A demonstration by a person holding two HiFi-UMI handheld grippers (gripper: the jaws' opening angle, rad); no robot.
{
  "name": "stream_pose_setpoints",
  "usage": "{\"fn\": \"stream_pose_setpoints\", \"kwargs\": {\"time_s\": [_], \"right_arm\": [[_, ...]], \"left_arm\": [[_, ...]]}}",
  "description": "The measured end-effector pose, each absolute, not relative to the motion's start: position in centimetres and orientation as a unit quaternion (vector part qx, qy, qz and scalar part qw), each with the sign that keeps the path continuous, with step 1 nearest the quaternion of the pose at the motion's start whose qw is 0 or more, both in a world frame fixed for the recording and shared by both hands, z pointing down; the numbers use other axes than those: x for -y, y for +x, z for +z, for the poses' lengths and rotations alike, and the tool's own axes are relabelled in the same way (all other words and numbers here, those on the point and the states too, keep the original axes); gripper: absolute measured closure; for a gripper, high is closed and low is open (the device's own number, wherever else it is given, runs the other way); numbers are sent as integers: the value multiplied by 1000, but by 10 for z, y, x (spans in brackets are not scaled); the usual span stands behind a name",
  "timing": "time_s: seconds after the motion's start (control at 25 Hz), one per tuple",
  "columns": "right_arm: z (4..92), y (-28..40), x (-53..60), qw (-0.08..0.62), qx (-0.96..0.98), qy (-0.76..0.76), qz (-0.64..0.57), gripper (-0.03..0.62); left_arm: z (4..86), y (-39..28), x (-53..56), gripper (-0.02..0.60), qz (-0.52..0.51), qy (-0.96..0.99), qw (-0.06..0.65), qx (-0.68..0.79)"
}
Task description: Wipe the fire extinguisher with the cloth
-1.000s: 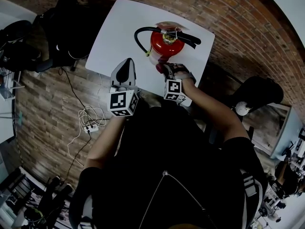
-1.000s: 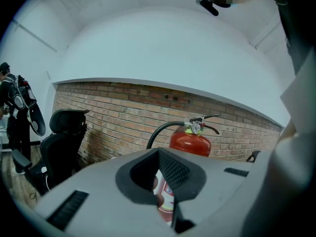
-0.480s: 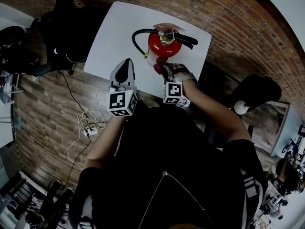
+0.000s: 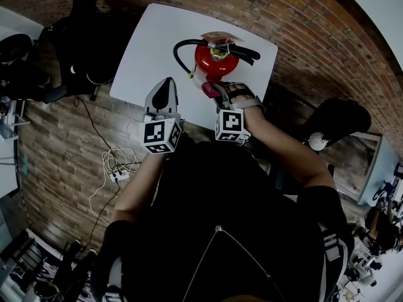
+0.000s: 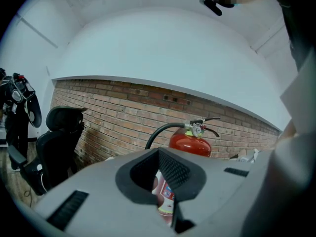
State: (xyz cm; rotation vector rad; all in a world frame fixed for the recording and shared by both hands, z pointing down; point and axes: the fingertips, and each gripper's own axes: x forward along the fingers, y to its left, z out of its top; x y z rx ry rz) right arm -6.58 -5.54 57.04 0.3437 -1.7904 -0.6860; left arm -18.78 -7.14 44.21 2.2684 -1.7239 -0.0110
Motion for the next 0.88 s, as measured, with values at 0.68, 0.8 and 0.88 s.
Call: {"fn": "stream_pose_setpoints", "kwargs": {"time_s": [0.68, 0.8, 0.88], "right_arm": [[484, -69, 55, 557, 752, 191, -296, 479], [469, -70, 54, 554, 750, 207, -298, 479], [462, -71, 53, 553, 749, 216, -293, 479]], "left_arm": [[438, -188, 68, 572, -11, 795, 142, 590], [435, -189, 67, 572, -15, 797, 140, 587], [435, -190, 67, 572, -18, 798, 142, 585]]}}
